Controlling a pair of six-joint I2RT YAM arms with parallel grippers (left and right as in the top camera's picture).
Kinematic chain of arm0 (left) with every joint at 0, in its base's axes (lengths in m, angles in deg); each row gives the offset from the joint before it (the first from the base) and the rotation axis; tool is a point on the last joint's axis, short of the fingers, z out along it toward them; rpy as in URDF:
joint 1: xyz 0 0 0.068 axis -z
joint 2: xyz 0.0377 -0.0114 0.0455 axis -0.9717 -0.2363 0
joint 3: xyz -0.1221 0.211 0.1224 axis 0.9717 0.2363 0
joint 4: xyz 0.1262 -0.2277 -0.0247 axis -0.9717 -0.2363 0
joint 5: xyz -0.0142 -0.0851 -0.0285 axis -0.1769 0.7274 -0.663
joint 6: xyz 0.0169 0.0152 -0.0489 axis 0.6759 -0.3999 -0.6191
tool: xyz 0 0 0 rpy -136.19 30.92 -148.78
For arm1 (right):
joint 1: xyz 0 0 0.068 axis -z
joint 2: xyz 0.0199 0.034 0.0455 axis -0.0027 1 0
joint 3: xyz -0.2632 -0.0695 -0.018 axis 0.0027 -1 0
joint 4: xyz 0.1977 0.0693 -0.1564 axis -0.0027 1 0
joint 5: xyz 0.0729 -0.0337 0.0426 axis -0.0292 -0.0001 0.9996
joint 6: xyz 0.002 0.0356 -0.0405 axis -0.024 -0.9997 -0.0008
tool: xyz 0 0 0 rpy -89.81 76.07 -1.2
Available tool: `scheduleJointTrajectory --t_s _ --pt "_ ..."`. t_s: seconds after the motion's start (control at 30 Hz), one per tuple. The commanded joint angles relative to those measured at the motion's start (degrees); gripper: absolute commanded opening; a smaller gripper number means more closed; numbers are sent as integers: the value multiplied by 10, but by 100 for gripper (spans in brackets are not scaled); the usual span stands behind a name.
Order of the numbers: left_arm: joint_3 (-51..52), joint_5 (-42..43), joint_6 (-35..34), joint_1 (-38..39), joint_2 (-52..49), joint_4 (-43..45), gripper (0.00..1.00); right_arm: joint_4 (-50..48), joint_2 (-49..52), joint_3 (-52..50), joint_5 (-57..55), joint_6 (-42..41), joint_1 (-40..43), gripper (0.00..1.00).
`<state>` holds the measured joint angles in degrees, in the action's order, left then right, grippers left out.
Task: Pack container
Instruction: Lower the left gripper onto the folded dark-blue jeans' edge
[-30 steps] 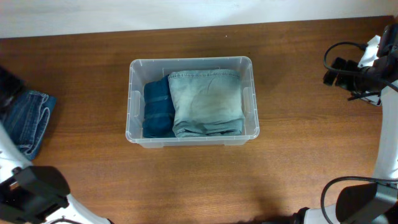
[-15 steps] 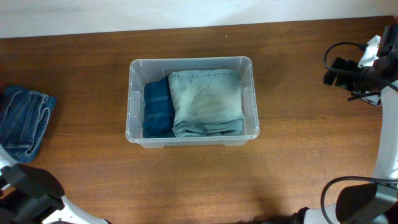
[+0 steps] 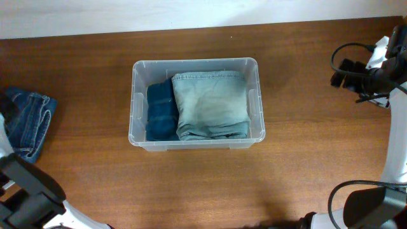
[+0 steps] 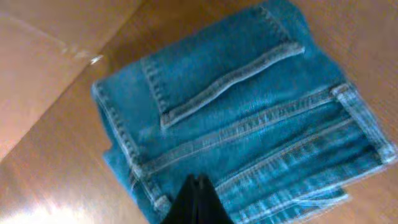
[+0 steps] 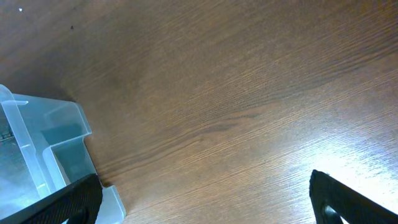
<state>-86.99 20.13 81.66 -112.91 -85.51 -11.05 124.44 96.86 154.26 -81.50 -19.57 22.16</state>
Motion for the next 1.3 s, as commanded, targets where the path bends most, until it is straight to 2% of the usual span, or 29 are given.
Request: scheduleJointTrajectory --t_s 0.0,0.27,0.67,0.93,1.27 --pt "53 -10 61 -6 2 51 0 0 -4 4 -1 0 2 99" --pt "140 -6 63 -44 2 174 0 0 -4 4 -1 0 2 99" --pt "153 66 76 -97 -33 250 0 1 -4 4 -1 0 2 99" --pt "153 72 112 -98 -94 261 1 0 -4 4 -1 0 2 98" --pt "153 76 111 -97 -114 220 2 1 -4 4 -1 0 2 98"
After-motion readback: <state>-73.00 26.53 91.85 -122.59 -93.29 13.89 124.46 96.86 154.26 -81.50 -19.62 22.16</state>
